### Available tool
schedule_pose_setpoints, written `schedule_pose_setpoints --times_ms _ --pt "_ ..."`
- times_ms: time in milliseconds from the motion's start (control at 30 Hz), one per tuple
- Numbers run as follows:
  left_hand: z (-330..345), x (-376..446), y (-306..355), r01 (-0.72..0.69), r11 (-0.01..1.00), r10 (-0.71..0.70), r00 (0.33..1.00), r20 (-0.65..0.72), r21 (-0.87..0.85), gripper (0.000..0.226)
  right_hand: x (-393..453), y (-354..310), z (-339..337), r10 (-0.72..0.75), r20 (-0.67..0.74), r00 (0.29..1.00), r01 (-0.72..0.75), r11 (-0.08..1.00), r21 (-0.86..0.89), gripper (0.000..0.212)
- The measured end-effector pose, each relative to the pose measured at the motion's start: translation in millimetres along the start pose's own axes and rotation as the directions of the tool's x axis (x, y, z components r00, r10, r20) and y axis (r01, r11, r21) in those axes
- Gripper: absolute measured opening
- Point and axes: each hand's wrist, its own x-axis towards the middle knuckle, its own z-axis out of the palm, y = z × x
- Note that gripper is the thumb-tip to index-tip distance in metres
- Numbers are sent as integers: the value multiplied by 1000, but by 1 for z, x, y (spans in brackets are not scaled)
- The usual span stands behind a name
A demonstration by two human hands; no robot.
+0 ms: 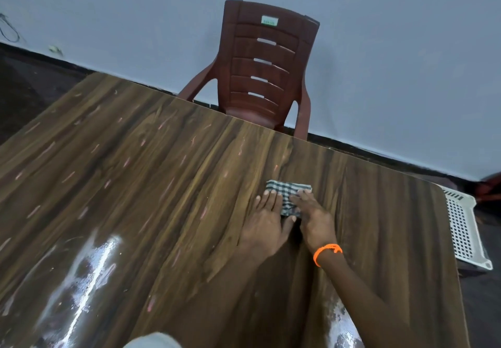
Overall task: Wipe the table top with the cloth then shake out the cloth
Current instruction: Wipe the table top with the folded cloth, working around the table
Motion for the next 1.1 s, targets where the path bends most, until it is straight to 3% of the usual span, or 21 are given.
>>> schedule_pose_setpoints --times_ms 233,367,433,633,767,900,1100 --pt "-17 84 -16 3 959 -30 995 92 282 74 100 1 11 104 -12 994 -102 988 113 43" --pt "-30 74 -43 90 966 -106 993 57 244 78 128 -18 22 -94 212 973 97 995 -6 45" --pt "-33 54 -49 114 971 -129 990 58 212 81 119 -23 26 -109 238 965 101 994 45 44" --pt "-25 38 -32 -29 972 -3 991 135 231 95 57 -6 10 -88 87 992 84 995 49 54" --pt "-16 87 -10 -132 964 100 984 145 230 80 72 9 -7 98 -55 994 -98 995 3 45" --pt "-15 137 -8 -126 955 96 988 122 267 77 120 0 -18 230 -126 965 -228 973 30 35" --pt "-27 177 -51 -96 952 80 994 69 290 79 178 -10 1 265 -38 963 -262 962 74 32"
